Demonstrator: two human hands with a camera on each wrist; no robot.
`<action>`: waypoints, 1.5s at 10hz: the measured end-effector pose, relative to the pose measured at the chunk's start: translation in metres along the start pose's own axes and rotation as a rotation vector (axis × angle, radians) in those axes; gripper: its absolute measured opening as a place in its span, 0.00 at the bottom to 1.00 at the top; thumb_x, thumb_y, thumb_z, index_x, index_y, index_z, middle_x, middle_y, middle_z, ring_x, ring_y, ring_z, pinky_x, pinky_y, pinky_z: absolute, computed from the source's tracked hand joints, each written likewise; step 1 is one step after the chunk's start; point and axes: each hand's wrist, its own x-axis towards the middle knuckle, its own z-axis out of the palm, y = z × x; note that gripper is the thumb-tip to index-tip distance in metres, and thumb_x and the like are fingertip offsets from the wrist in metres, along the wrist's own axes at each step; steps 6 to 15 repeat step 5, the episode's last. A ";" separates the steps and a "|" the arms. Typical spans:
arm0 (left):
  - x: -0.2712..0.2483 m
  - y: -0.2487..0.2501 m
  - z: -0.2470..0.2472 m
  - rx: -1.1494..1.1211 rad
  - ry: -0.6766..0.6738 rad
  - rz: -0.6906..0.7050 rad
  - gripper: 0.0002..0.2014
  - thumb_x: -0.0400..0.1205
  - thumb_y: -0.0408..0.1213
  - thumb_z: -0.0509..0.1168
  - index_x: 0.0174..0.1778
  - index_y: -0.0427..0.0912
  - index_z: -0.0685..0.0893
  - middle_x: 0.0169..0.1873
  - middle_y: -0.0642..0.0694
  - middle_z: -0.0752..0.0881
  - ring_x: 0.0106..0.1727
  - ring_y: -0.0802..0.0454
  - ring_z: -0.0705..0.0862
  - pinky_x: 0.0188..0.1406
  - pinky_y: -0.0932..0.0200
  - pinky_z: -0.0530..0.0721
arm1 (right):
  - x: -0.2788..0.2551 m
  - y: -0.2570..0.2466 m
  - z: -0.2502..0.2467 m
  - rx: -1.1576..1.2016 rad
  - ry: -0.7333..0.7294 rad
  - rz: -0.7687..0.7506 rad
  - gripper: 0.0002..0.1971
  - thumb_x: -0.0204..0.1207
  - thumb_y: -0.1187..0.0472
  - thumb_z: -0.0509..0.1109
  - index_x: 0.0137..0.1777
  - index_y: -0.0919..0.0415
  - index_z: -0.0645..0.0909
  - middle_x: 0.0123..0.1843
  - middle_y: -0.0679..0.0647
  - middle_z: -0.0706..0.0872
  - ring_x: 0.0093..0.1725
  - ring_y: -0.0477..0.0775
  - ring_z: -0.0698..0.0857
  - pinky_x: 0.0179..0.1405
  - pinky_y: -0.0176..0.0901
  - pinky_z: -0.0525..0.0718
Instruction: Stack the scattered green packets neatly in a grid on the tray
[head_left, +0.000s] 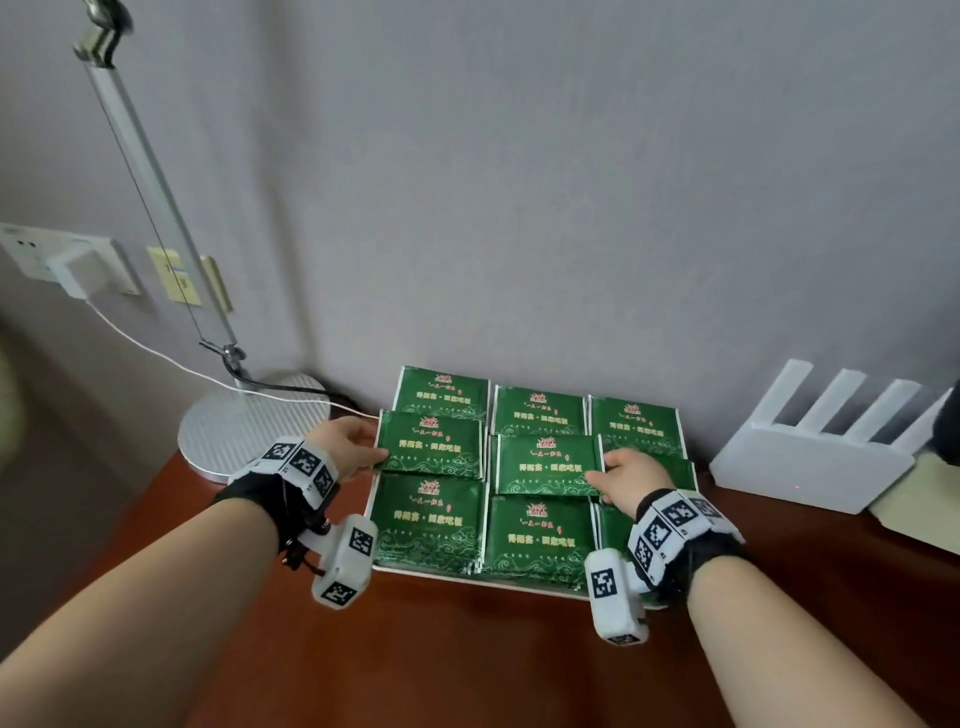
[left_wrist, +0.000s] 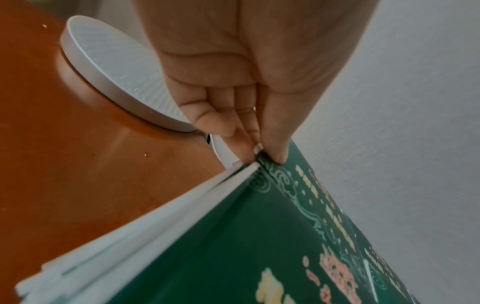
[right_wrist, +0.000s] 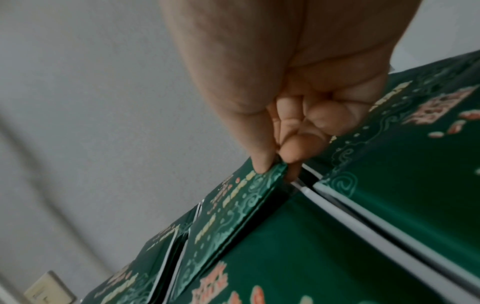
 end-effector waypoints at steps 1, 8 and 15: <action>-0.001 0.001 0.003 0.028 0.003 -0.001 0.13 0.78 0.35 0.68 0.57 0.38 0.80 0.41 0.48 0.85 0.31 0.58 0.80 0.21 0.72 0.77 | 0.004 0.001 0.004 -0.008 -0.006 0.018 0.17 0.77 0.53 0.67 0.59 0.66 0.80 0.48 0.60 0.89 0.49 0.58 0.87 0.51 0.48 0.84; 0.000 0.005 0.004 0.066 0.047 0.017 0.16 0.78 0.34 0.68 0.61 0.37 0.79 0.46 0.45 0.84 0.36 0.55 0.82 0.27 0.70 0.80 | 0.009 0.006 0.004 0.073 -0.009 0.021 0.17 0.77 0.58 0.67 0.65 0.60 0.78 0.53 0.56 0.88 0.50 0.54 0.87 0.55 0.43 0.82; 0.000 0.005 0.004 0.066 0.047 0.017 0.16 0.78 0.34 0.68 0.61 0.37 0.79 0.46 0.45 0.84 0.36 0.55 0.82 0.27 0.70 0.80 | 0.009 0.006 0.004 0.073 -0.009 0.021 0.17 0.77 0.58 0.67 0.65 0.60 0.78 0.53 0.56 0.88 0.50 0.54 0.87 0.55 0.43 0.82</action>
